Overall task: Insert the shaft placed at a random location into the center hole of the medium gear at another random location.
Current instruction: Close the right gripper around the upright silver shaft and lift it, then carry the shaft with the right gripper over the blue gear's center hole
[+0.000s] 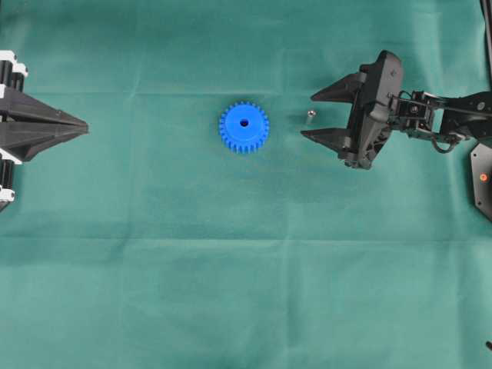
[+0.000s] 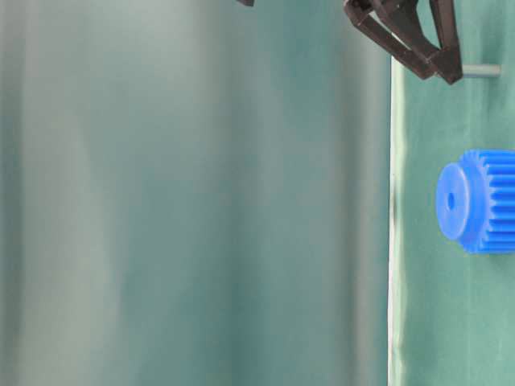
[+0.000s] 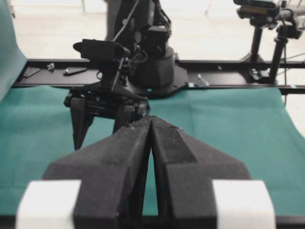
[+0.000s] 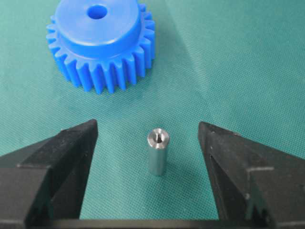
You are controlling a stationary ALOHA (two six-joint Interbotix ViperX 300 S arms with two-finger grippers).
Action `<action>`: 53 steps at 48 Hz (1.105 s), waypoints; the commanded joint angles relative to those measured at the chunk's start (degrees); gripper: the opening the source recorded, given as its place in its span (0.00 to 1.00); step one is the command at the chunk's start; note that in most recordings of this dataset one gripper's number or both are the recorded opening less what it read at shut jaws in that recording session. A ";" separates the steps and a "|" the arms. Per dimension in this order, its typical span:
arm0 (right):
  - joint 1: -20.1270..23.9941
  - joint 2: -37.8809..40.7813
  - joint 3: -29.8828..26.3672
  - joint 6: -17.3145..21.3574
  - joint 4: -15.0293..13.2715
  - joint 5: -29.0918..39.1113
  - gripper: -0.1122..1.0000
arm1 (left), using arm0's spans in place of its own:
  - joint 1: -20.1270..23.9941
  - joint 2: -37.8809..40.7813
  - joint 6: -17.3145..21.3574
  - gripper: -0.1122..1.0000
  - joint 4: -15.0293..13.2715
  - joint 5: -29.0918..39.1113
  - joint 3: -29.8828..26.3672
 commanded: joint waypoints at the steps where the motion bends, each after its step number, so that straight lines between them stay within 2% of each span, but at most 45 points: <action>1: -0.26 -0.44 -0.97 -0.35 0.18 -1.32 0.83 | 0.09 0.44 0.00 0.10 0.18 -0.26 -1.32; 8: -0.26 -0.35 -0.97 -0.35 0.18 -1.58 0.74 | 0.09 0.44 0.00 0.10 0.26 -0.18 -1.23; 16: -0.26 0.35 -0.97 -0.44 0.18 -1.14 0.34 | 0.09 0.44 0.00 0.10 0.18 0.00 -1.23; 19: -0.26 0.44 -0.97 -0.44 0.09 -1.14 0.23 | 0.09 0.53 0.00 0.10 0.26 0.09 -1.32; 35: -0.26 0.18 -1.14 -0.70 0.09 -1.14 0.22 | 0.09 0.44 0.00 0.10 0.26 0.00 -1.32; 42: -0.35 -2.72 -1.23 -0.70 0.09 -0.26 0.22 | 0.09 0.44 0.00 0.10 0.26 0.09 -1.32; 53: -0.44 -10.81 -2.64 -0.70 0.00 8.44 0.22 | 0.09 0.44 0.00 0.10 0.26 0.53 -1.32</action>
